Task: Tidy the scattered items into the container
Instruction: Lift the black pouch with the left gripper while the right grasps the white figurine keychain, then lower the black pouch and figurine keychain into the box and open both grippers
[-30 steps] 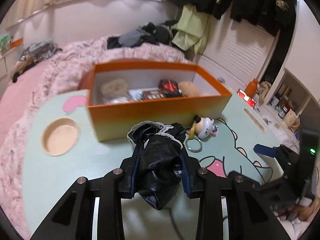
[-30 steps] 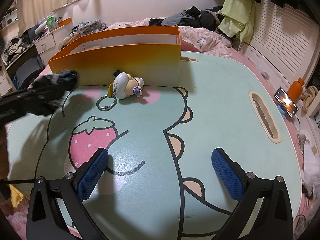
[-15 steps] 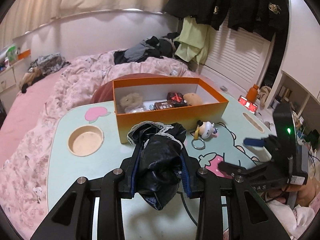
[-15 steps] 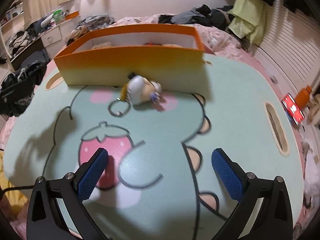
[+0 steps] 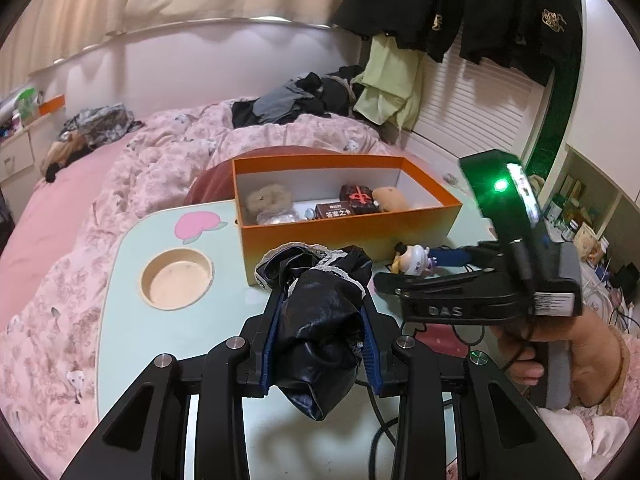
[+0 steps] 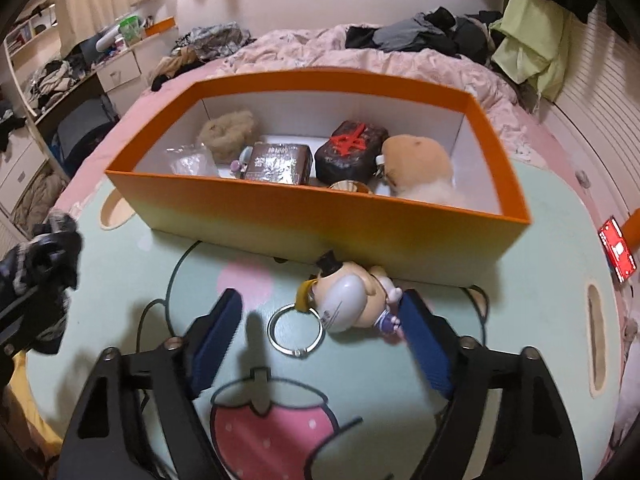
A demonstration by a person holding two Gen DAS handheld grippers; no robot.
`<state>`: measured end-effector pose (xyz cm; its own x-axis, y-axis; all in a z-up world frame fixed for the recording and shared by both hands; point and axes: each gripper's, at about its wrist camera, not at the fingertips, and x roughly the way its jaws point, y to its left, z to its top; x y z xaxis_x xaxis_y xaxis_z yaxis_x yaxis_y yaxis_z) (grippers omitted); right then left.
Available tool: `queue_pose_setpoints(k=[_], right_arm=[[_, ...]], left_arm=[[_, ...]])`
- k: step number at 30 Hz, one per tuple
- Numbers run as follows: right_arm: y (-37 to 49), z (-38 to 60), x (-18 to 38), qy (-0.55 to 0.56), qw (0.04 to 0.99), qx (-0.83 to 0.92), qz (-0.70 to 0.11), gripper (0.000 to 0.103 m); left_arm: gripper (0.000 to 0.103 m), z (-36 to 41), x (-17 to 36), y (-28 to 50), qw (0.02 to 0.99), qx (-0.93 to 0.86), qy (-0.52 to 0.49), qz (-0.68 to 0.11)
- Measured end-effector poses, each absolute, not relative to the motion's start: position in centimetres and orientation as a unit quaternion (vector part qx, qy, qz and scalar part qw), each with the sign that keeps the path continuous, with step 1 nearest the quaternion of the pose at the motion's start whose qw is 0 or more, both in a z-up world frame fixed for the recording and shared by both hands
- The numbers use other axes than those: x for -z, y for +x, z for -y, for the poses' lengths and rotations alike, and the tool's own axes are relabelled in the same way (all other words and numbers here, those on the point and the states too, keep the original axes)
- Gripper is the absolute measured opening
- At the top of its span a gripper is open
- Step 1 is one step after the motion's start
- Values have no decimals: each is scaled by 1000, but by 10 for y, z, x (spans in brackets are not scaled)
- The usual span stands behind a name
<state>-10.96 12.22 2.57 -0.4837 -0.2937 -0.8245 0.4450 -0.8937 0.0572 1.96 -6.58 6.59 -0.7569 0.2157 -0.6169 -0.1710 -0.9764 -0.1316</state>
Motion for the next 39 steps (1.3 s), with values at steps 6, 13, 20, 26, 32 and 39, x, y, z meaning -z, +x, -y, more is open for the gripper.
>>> queue_pose_setpoints(k=[6, 13, 20, 26, 32, 39], right_arm=[[-107, -124, -25, 439, 214, 868, -94, 44], [-80, -133, -35, 416, 221, 877, -90, 43], [-58, -138, -61, 371, 217, 897, -107, 43], [-58, -138, -87, 337, 217, 910, -108, 43], [-74, -130, -110, 312, 221, 916, -120, 43], [-99, -113, -131, 279, 208, 928, -131, 43]], left_arm=[[33, 66, -65, 20, 103, -935, -337, 33], [33, 61, -61, 18, 109, -932, -343, 32], [33, 54, -65, 14, 112, -933, -341, 35], [33, 51, -84, 1, 112, -939, -324, 37], [33, 51, -110, -30, 109, -944, -310, 38], [33, 53, -127, -83, 76, -948, -308, 23]])
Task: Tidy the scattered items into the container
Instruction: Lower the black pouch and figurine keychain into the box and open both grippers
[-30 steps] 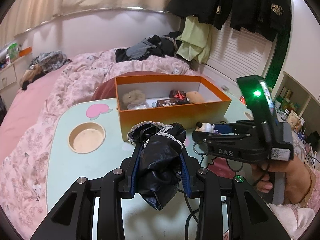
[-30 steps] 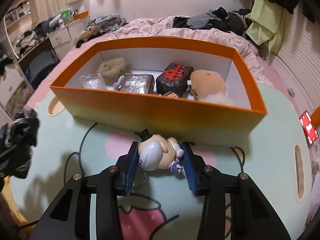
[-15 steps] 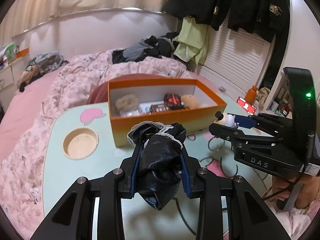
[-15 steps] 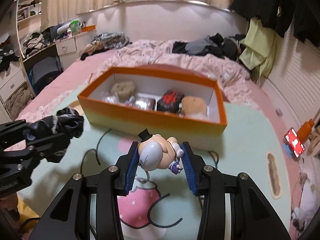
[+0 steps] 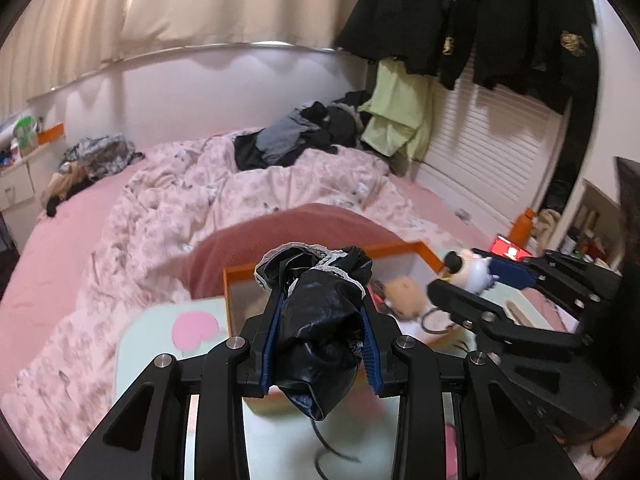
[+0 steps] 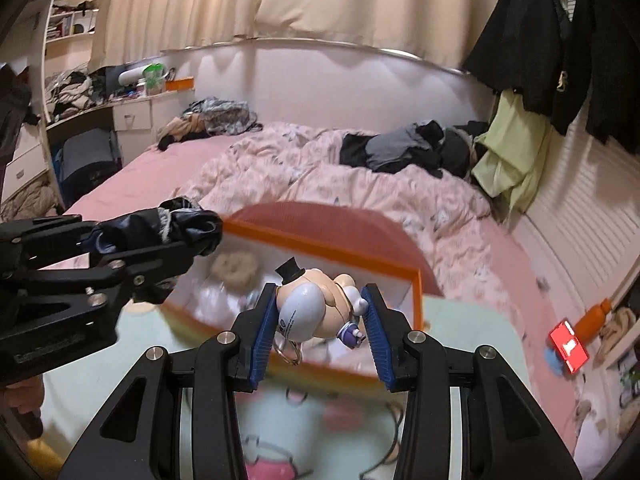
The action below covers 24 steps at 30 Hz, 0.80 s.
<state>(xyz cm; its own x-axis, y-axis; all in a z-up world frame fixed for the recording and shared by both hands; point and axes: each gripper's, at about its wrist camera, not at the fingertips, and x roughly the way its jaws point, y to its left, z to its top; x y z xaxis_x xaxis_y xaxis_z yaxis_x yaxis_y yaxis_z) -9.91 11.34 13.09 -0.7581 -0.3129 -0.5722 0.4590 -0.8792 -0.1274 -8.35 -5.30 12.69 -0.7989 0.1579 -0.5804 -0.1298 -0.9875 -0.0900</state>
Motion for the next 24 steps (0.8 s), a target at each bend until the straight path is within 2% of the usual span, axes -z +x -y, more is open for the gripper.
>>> queue_pose_setpoints(k=[6, 10, 21, 23, 24], right_arm=[[-128, -103, -132, 279, 193, 932, -126, 43], [-153, -103, -114, 311, 180, 925, -121, 43], [-185, -119, -71, 370, 157, 909, -108, 43], [-187, -119, -71, 372, 155, 909, -108, 44], [-187, -119, -72, 372, 155, 909, -108, 44]], left_arm=[[33, 49, -107, -123, 44, -942, -332, 5], [33, 48, -87, -141, 35, -934, -355, 14], [35, 41, -64, -151, 25, -927, -374, 8], [41, 41, -62, -153, 18, -926, -378, 8], [53, 41, -62, -153, 15, -924, -381, 8]])
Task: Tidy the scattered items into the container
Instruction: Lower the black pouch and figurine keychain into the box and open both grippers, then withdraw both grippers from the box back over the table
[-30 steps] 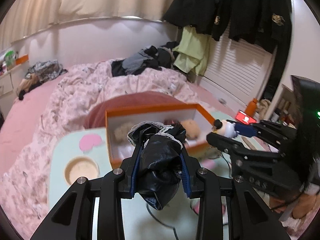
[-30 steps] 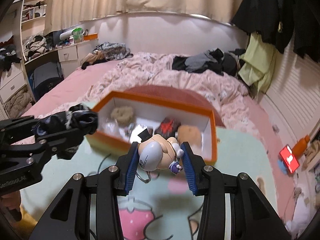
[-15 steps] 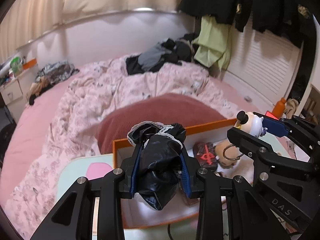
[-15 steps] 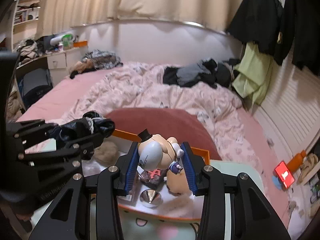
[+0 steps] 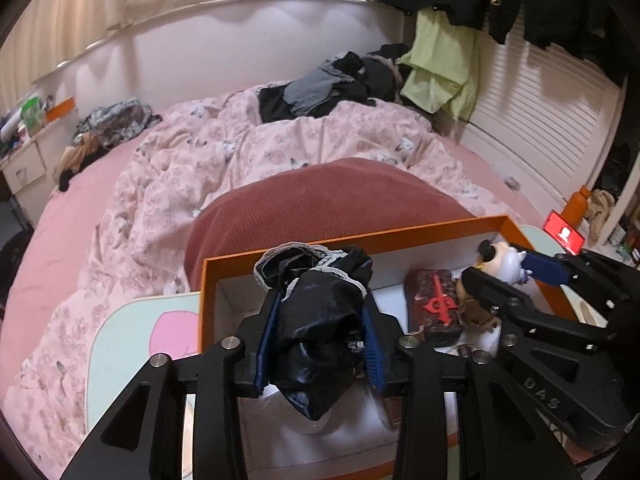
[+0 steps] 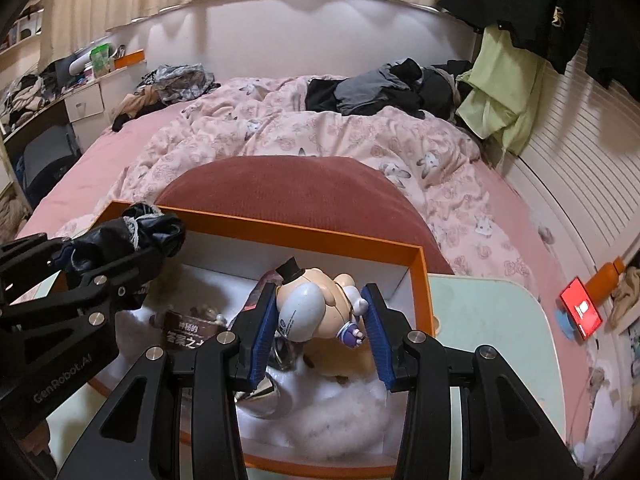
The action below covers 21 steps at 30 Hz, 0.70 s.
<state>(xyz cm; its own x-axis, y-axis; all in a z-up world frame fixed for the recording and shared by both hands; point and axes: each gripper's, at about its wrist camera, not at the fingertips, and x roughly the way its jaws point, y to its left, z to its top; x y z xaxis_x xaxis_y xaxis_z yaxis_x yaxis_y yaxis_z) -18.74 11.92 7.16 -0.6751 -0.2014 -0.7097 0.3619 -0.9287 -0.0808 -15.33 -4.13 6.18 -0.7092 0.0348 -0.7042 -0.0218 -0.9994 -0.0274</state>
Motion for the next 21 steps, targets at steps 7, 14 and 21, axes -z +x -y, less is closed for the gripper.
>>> queue_pose_setpoints(k=[7, 14, 21], right_arm=[[-180, -120, -80, 352, 135, 919, -114, 66], [-157, -125, -89, 343, 139, 922, -115, 67], [-113, -151, -94, 352, 158, 920, -67, 67]], left_arm=[[77, 49, -70, -142, 2, -933, -359, 14], [78, 58, -81, -111, 10, -935, -354, 30], [90, 58, -76, -50, 7, -936, -348, 61]])
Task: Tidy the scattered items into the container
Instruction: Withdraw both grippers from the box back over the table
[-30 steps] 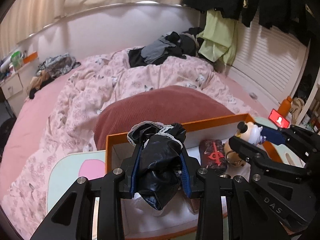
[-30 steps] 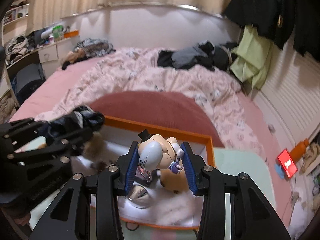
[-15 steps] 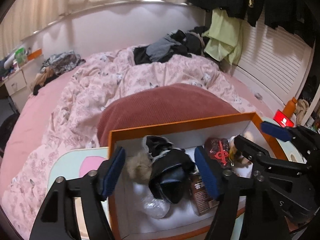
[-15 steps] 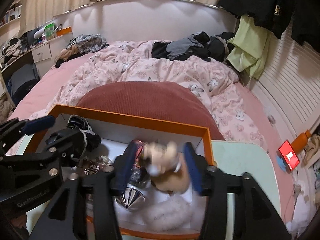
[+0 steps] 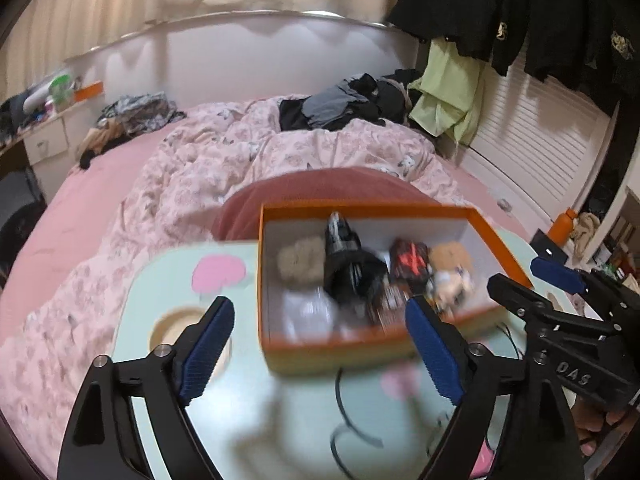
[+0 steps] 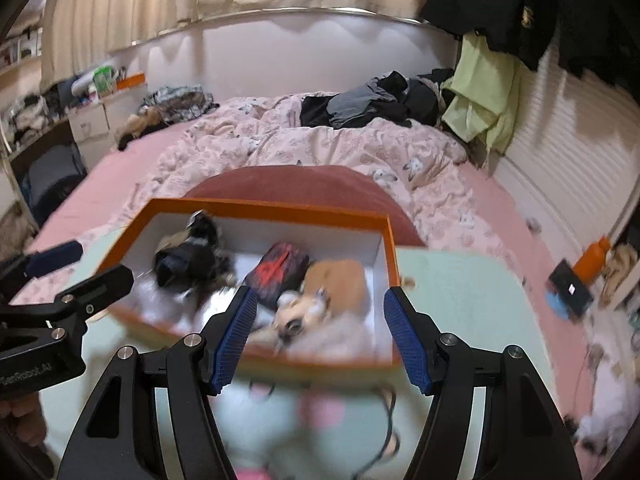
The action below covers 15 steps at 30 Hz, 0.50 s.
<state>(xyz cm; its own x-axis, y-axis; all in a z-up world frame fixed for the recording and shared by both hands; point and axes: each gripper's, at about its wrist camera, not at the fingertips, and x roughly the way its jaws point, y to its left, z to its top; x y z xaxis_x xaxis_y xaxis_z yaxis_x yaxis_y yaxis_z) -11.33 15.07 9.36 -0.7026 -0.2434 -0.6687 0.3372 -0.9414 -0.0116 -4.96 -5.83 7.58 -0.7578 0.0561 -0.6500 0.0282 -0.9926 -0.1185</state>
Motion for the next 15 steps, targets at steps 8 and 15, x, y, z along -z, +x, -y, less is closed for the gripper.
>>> queue_pose_setpoints(k=[8, 15], right_arm=[[-65, -177, -53, 384, 166, 907, -55, 78], [-67, -193, -26, 428, 160, 889, -18, 79]], left_arm=[[91, 39, -35, -24, -5, -929, -367, 42], [93, 22, -4, -31, -20, -906, -422, 12]])
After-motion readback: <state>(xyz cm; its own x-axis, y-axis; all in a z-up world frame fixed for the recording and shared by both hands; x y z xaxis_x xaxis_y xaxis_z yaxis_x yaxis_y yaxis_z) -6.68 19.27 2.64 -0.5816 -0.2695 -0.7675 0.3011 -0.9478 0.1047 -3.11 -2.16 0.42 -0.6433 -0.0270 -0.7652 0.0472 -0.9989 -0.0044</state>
